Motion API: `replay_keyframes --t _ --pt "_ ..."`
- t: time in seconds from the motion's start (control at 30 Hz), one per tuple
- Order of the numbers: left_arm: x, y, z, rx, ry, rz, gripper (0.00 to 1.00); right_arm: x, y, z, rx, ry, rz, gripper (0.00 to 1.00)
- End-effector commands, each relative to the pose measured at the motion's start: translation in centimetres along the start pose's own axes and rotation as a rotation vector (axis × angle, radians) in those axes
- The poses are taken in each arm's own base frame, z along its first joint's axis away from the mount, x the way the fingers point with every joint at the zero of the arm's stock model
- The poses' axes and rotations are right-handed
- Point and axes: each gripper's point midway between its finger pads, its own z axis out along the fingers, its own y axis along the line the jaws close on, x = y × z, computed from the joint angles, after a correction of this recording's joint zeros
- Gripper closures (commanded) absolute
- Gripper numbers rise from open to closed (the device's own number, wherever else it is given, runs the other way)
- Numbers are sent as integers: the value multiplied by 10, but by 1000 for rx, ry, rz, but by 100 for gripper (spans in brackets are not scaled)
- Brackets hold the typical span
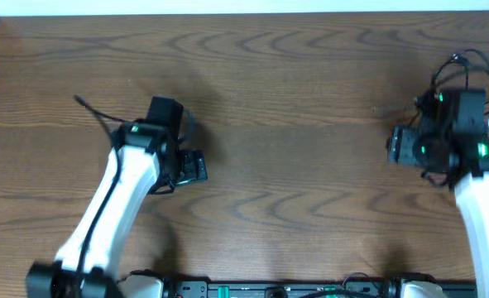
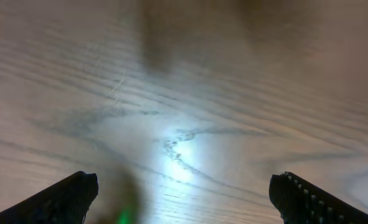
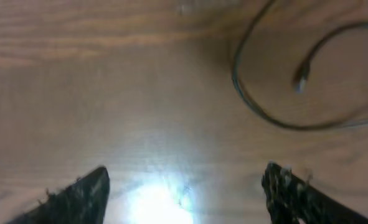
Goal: Untangle cables
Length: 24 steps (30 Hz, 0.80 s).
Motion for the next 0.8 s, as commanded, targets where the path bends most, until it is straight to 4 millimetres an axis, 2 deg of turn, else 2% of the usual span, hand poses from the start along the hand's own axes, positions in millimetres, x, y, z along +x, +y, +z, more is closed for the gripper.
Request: replay_keyframes --t 0.0,0.03,0.2,0.3,0.77 --pt "-1 1 -29 67 -193 19 7 13 -2 -19 3 -123 4 13" --pt "-1 3 -35 77 -245 19 7 15 -2 -24 0 -147 3 1" --pt "7 10 -87 170 -541 15 7 22 -2 -59 -12 -313 -2 1" --pt "13 12 -106 204 -623 15 7 30 -2 -60 -10 -293 -1 1" --pt "14 12 -103 197 -606 15 7 58 -9 -57 23 -192 3 1"
